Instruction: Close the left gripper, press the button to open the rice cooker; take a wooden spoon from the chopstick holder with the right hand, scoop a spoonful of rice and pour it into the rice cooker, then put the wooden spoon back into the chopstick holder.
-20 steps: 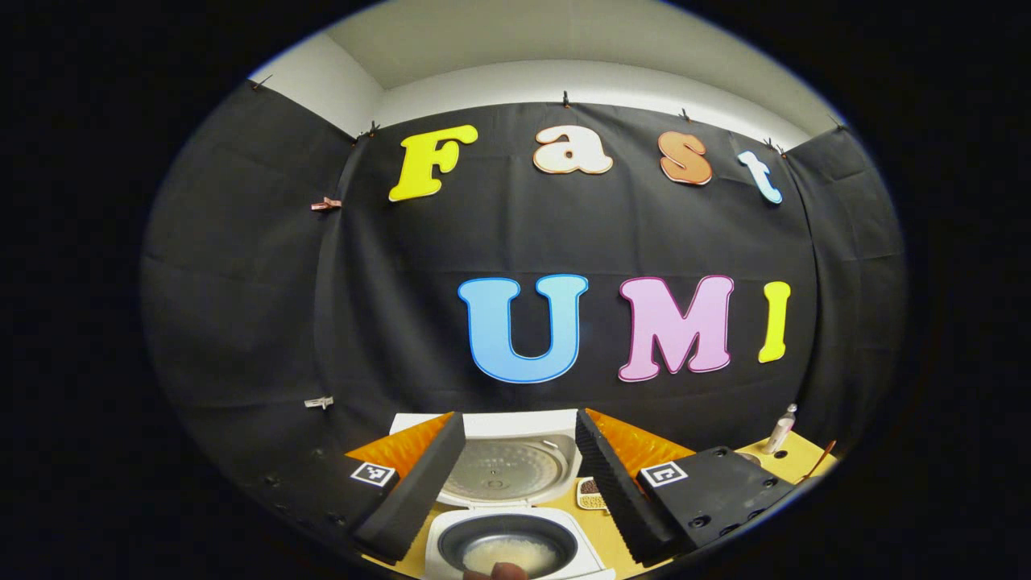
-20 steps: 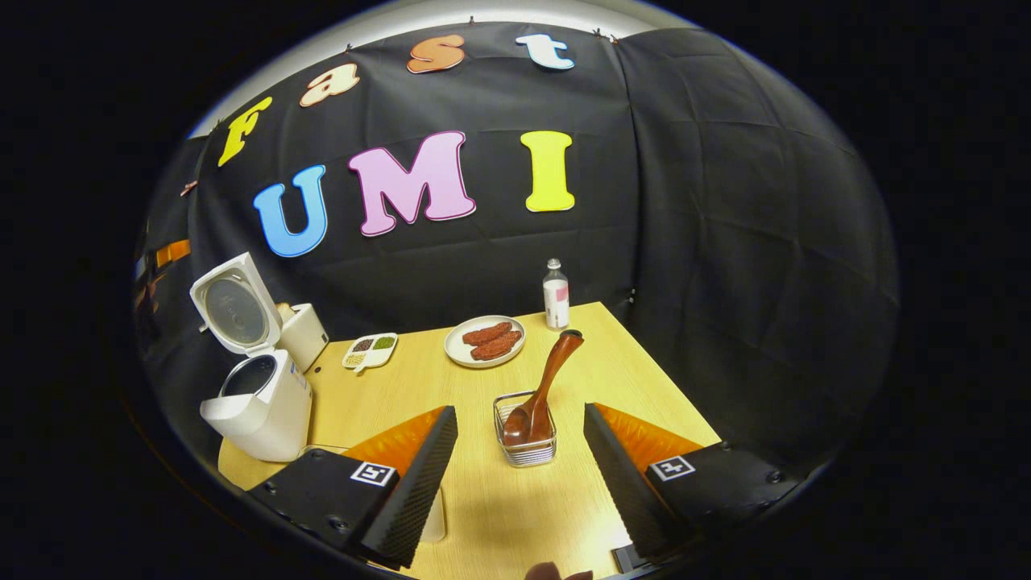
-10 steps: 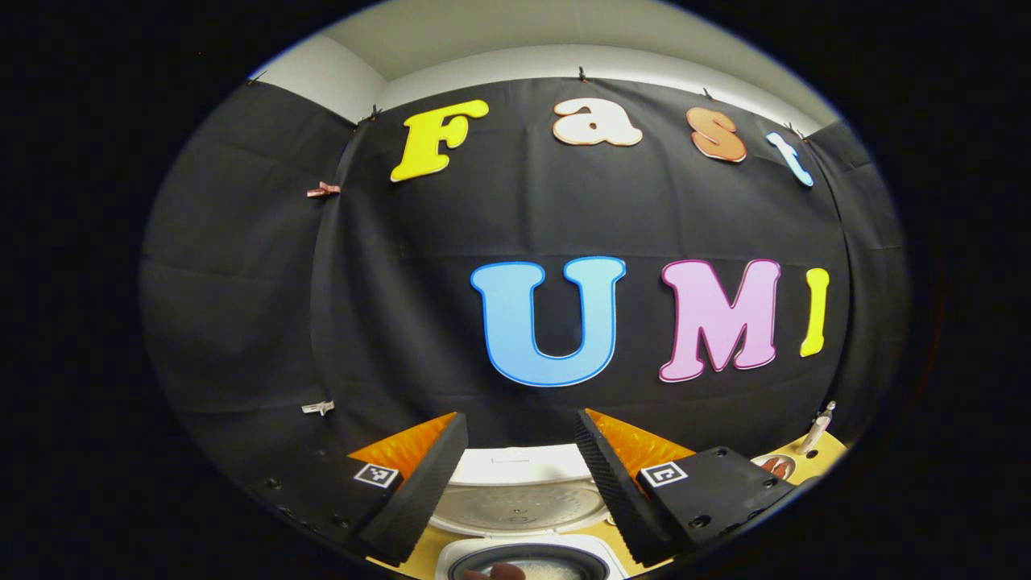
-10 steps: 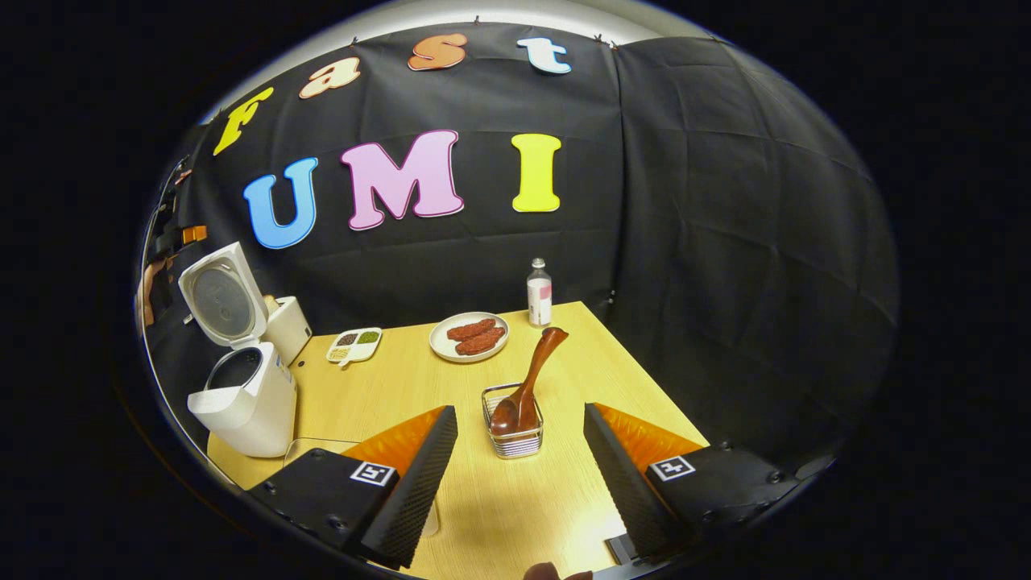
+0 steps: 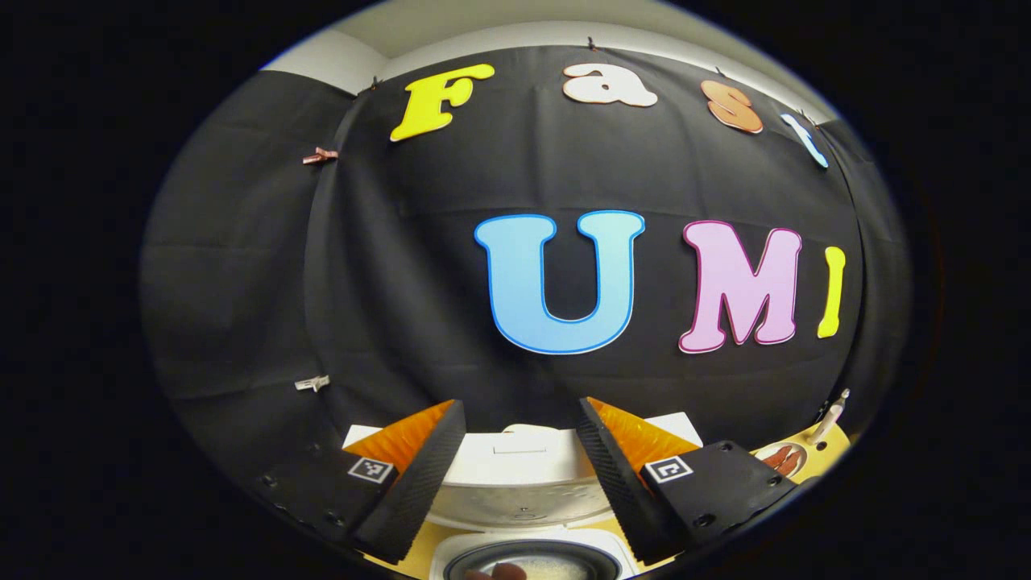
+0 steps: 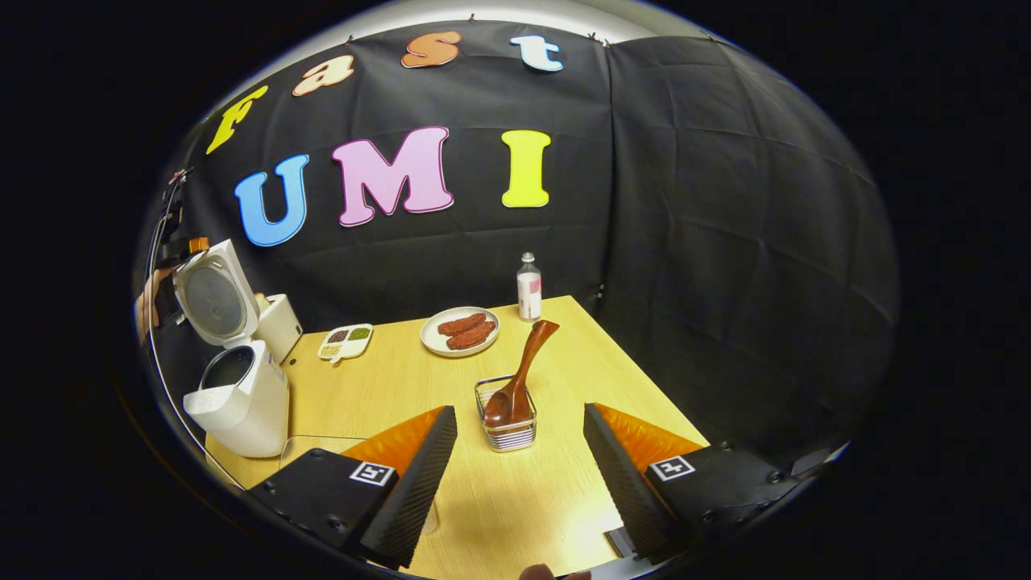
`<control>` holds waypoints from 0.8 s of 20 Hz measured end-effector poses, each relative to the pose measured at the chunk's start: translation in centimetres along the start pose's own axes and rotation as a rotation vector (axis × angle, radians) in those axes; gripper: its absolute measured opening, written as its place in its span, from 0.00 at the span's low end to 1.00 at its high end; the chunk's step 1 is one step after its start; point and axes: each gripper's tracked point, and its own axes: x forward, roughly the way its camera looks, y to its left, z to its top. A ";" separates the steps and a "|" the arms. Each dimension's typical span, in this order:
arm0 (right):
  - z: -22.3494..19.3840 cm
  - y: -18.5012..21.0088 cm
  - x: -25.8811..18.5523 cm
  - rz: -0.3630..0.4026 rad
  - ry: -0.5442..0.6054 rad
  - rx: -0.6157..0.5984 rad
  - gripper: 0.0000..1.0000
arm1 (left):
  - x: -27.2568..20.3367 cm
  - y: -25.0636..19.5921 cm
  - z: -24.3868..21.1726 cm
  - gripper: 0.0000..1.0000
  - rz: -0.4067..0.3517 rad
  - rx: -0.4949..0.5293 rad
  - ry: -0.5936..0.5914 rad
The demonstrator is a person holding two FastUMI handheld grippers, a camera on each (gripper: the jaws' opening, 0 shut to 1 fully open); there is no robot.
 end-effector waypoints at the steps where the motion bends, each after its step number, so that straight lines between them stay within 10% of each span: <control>1: 0.1 0.1 0.2 0.007 0.002 -0.001 0.99 | -0.5 0.2 -0.1 0.98 0.002 0.003 -0.006; 16: 1.5 0.4 0.3 0.118 -0.010 -0.054 0.99 | -11.5 -1.0 -6.1 0.99 0.048 -0.033 0.062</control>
